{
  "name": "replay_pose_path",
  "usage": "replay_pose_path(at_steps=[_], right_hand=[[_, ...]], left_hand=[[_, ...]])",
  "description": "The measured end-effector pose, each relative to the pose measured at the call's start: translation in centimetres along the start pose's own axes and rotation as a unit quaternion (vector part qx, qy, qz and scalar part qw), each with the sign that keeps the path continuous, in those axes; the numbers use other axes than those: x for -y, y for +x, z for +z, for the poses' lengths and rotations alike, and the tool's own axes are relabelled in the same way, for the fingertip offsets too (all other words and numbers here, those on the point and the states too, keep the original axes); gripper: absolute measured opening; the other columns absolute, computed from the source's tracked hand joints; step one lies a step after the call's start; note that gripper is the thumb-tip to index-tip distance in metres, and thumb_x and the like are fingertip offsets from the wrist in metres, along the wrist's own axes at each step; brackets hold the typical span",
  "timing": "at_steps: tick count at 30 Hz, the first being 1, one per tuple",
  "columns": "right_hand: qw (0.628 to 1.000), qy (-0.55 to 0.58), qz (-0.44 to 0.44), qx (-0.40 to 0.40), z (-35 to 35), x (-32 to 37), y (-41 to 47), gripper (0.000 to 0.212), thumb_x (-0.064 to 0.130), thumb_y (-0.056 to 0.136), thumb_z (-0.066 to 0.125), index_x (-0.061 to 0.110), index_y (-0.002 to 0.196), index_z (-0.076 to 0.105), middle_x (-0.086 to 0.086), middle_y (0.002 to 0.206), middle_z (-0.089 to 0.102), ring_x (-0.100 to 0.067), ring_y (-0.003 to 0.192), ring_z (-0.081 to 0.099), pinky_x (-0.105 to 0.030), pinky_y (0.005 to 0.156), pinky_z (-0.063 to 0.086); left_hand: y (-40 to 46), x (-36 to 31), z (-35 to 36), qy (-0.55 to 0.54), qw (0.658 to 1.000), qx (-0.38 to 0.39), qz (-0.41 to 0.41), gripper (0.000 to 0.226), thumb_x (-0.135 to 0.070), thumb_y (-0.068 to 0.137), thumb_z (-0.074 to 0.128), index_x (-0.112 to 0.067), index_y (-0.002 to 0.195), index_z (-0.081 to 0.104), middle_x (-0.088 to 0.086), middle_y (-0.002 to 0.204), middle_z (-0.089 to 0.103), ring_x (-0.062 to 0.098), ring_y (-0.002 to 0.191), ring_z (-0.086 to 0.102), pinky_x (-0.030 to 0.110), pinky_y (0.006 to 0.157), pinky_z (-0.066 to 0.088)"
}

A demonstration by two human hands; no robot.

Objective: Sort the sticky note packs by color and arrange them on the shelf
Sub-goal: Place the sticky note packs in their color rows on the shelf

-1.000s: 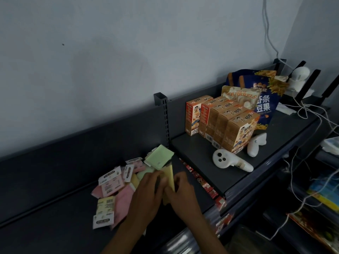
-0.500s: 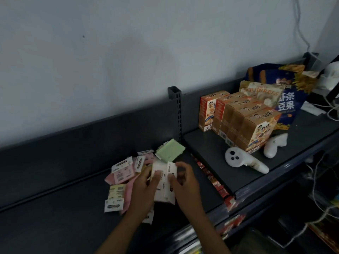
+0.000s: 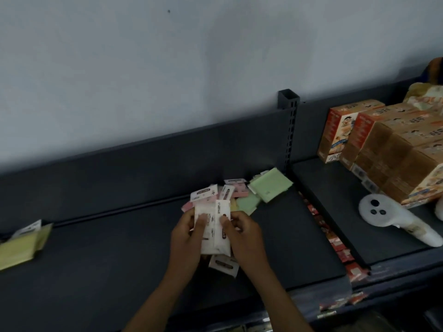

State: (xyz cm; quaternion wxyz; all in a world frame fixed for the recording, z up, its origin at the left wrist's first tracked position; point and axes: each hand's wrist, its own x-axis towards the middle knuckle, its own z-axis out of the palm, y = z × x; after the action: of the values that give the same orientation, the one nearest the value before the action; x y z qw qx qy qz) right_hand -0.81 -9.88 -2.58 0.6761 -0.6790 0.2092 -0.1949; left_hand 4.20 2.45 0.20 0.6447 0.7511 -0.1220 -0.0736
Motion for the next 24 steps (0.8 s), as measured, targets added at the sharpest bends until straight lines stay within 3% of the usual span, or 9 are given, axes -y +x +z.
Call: replay_pose_path(at_steps=[5, 9, 16, 24], right_hand=[[0.998, 0.020, 0.010, 0.050, 3.9, 0.3, -0.4, 0.011, 0.030, 0.099, 0.062, 0.019, 0.097, 0.064, -0.006, 0.082, 0.074, -0.021, 0.074, 0.072, -0.044, 0.062, 0.060], [0.995, 0.008, 0.011, 0.094, 7.2, 1.3, -1.2, 0.012, 0.031, 0.100, 0.059, 0.019, 0.096, 0.061, -0.005, 0.079, 0.072, -0.019, 0.065, 0.070, -0.030, 0.043, 0.050], [0.986, -0.014, 0.002, 0.165, 14.3, 2.3, -3.2, 0.012, 0.031, 0.100, 0.059, 0.019, 0.101, 0.061, 0.001, 0.086, 0.073, -0.009, 0.075, 0.072, -0.018, 0.055, 0.050], [0.981, -0.020, 0.003, 0.192, 24.7, 2.9, -7.0, 0.010, 0.025, 0.100, 0.060, 0.016, 0.102, 0.064, 0.001, 0.087, 0.075, -0.009, 0.075, 0.073, -0.023, 0.060, 0.056]], left_hand=[[-0.5, 0.7, -3.1, 0.004, 0.998, -0.064, -0.018, 0.019, -0.024, 0.101, 0.057, -0.020, 0.116, 0.067, 0.001, 0.095, 0.077, 0.018, 0.081, 0.074, 0.031, 0.064, 0.059], [-0.8, 0.7, -6.9, -0.004, 0.993, -0.113, -0.024, 0.018, -0.024, 0.103, 0.054, -0.020, 0.105, 0.072, 0.003, 0.089, 0.076, 0.018, 0.077, 0.073, 0.027, 0.061, 0.057], [-2.1, 1.2, -14.5, 0.003, 0.982, -0.186, -0.016, 0.020, -0.019, 0.102, 0.055, -0.023, 0.095, 0.073, 0.000, 0.082, 0.075, 0.011, 0.067, 0.071, 0.021, 0.055, 0.054], [-3.5, 3.6, -25.6, 0.047, 0.971, -0.233, -0.013, 0.022, -0.023, 0.101, 0.057, -0.025, 0.087, 0.074, 0.003, 0.075, 0.074, 0.012, 0.061, 0.069, 0.027, 0.052, 0.055]])
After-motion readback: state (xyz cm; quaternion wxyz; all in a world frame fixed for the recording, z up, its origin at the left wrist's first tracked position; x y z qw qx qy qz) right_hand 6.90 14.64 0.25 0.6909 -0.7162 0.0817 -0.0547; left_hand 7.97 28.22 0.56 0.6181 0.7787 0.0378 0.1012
